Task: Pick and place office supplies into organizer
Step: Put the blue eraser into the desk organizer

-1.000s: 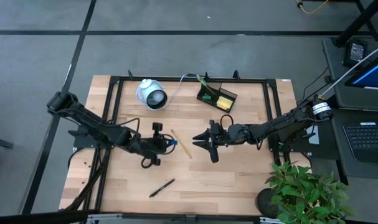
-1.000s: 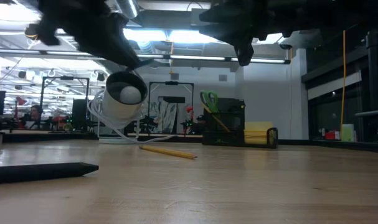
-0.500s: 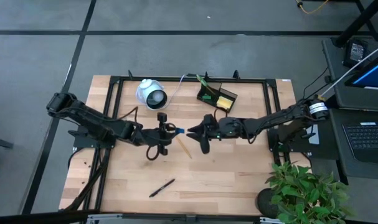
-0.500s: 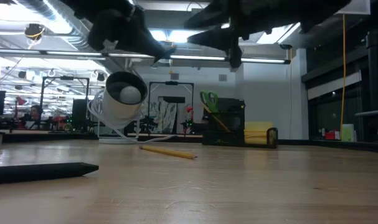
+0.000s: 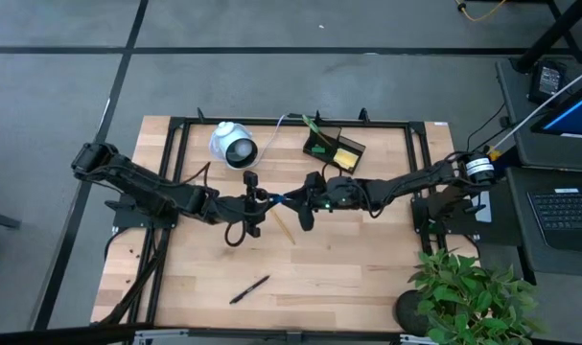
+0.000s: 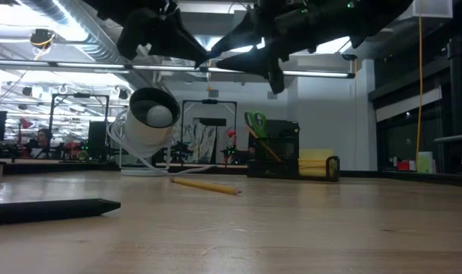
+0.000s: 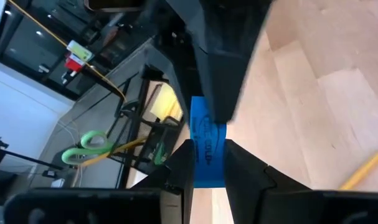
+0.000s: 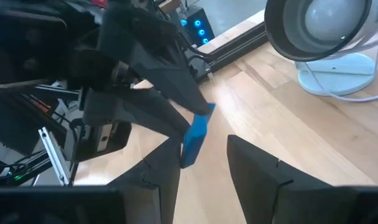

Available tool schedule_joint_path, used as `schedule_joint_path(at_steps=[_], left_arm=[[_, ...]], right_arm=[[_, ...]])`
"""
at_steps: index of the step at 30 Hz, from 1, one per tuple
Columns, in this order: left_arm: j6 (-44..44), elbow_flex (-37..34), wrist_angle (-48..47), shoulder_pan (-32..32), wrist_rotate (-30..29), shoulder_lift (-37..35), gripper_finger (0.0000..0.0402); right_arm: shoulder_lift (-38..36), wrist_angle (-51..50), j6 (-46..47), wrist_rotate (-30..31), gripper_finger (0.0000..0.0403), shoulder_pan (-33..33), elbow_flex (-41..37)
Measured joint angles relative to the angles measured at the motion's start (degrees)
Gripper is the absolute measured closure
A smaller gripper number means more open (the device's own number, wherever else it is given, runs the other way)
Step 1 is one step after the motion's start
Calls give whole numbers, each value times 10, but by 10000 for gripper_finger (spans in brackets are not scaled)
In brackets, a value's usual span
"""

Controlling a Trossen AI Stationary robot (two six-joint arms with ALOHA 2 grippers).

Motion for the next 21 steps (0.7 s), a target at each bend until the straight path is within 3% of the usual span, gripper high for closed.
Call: schedule_joint_path(at_steps=[11, 21], left_arm=[[4, 0, 8, 0, 3, 0, 334], [4, 0, 12, 1, 13, 0, 334]], right_arm=[[2, 10, -18, 0, 275, -2, 0], [2, 13, -45, -2, 373, -2, -1]])
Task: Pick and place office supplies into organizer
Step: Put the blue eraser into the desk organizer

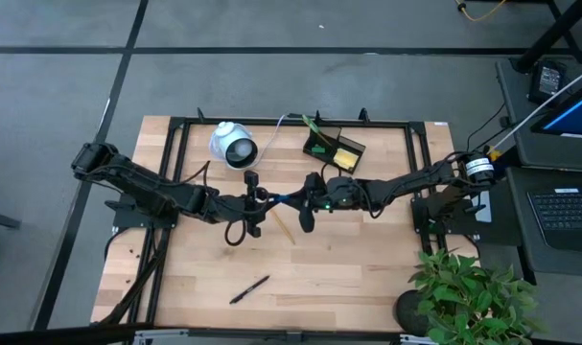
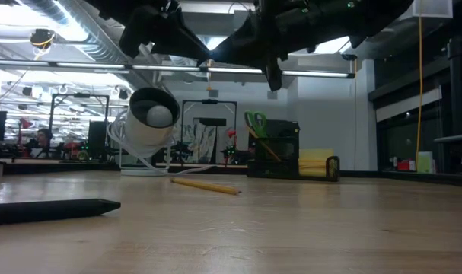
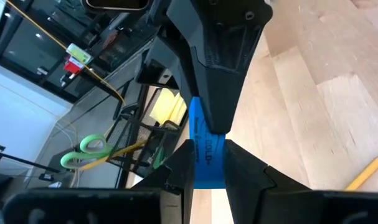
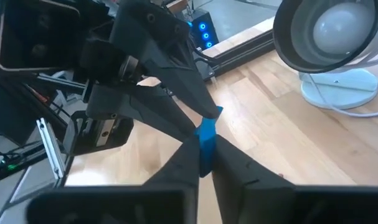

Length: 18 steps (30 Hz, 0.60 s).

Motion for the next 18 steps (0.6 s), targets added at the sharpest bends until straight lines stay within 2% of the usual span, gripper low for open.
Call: schedule_joint_path(at_steps=[7, 18], left_arm=[[-1, 0, -1, -1, 2, 0, 325], [-1, 0, -8, -8, -10, -3, 261]], right_arm=[[0, -1, -17, 0, 383, 0, 0], [-1, 8, -18, -1, 381, 0, 0]])
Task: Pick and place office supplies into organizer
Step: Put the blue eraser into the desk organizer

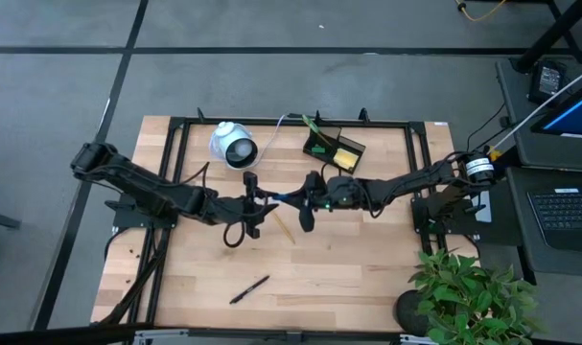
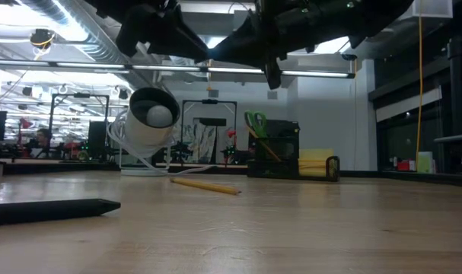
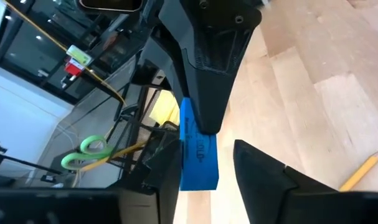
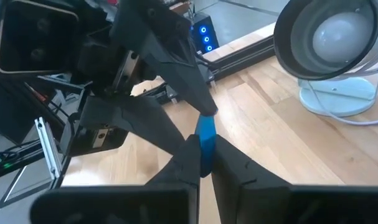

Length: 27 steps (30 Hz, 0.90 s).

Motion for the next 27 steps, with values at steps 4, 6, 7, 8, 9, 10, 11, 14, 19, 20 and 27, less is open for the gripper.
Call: schedule_joint_path(at_steps=[4, 6, 7, 8, 9, 10, 11, 14, 19, 20, 27], left_arm=[[10, 0, -3, -9, -26, -17, 246], [19, 0, -3, -15, -29, -33, 242], [21, 0, -7, -18, -29, -42, 241], [22, 0, -14, -21, -29, -52, 240], [21, 0, -22, -23, -27, -63, 240], [15, 0, -35, -25, -25, -74, 240], [6, 0, -49, -26, -22, -85, 241], [-33, 0, -101, -25, 3, -117, 243], [-75, -10, -148, -25, 18, -162, 244], [-76, -16, -149, -25, 18, -173, 244], [-110, -59, -131, -24, 28, -239, 245]], right_arm=[[-1, 7, -2, 1, 381, -1, 0], [-1, 6, -2, 1, 381, -1, 0], [-1, 6, -2, 1, 381, -3, 0], [-1, 7, -2, 1, 381, -3, 0], [-1, 7, -2, 0, 381, -4, 0], [-1, 7, -2, 0, 381, -7, 0], [-1, 6, -2, 0, 381, -9, 0], [-1, 5, -2, 0, 381, -20, 0], [-1, -20, -2, 10, 381, -49, 0], [-1, -32, -2, 18, 381, -55, 0], [-1, -117, 3, 40, 381, -106, 0]])
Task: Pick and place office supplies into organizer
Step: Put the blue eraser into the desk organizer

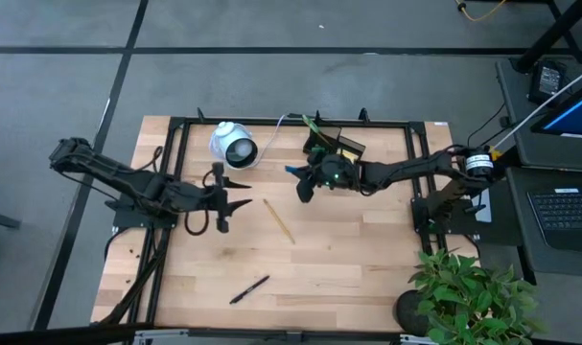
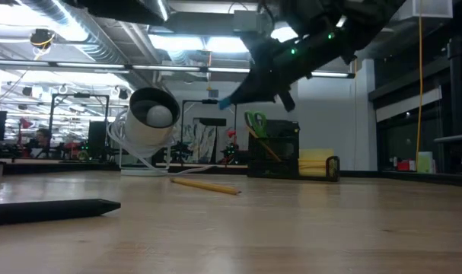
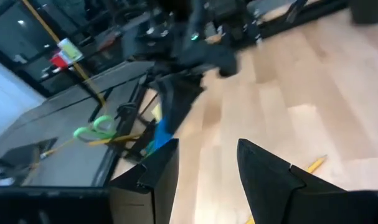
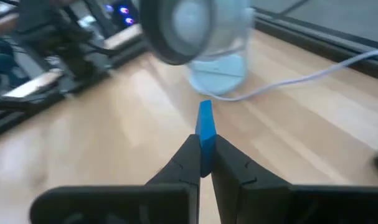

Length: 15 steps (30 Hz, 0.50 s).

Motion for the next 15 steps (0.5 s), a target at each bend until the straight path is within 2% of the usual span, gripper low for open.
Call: schedule_joint_path(at_steps=[10, 15], left_arm=[[-21, -95, 100, 0, 61, -49, 246], [-39, -127, 129, 0, 83, -54, 270]], right_arm=[[0, -36, -16, 23, 381, -58, 0], [0, -92, -16, 64, 381, -77, 0]])
